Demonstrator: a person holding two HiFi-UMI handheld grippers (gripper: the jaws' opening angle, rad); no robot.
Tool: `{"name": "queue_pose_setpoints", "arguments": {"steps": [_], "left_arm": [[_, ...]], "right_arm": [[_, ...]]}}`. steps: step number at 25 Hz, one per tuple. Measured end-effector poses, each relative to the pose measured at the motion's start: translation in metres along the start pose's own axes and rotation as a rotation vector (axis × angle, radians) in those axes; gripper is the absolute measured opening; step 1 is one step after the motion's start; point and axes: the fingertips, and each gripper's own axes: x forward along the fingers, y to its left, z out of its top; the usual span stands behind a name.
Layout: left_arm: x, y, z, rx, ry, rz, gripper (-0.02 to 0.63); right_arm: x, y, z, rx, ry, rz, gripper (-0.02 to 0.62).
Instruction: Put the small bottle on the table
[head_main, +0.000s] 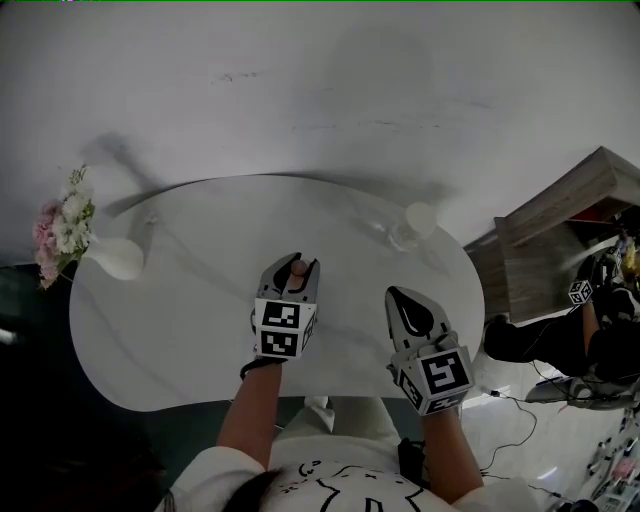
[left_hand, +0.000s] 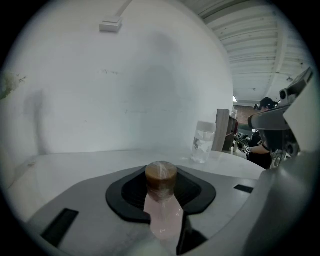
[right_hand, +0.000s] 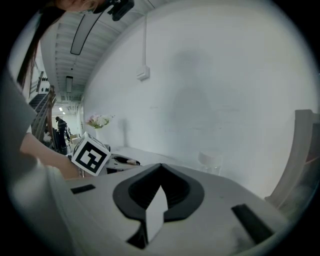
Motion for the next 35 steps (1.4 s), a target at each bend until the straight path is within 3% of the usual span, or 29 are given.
{"name": "queue_pose_setpoints", "arguments": {"steps": [20, 25, 27, 28, 35], "left_arm": [[0.001, -0.006, -0.010, 0.019, 0.017, 0.000, 0.130], [0.001, -0.007, -0.013, 0.035, 0.057, -0.007, 0.141], [0.001, -0.006, -0.010, 0.031, 0.057, -0.008, 0.270], [-0.001, -0.006, -0.009, 0.031, 0.056, -0.008, 0.298], [-0.018, -0.011, -0.004, 0.022, 0.045, -0.011, 0.322]], "right_arm": [[-0.010, 0.008, 0.000, 0.012, -0.021, 0.002, -0.006], [-0.018, 0.015, 0.002, 0.018, -0.035, 0.003, -0.006], [-0.021, 0.017, 0.003, 0.019, -0.040, 0.002, -0.006], [-0.022, 0.018, 0.003, 0.020, -0.042, 0.002, -0.006], [-0.035, 0.027, 0.011, 0.019, -0.066, -0.005, -0.006]]}}
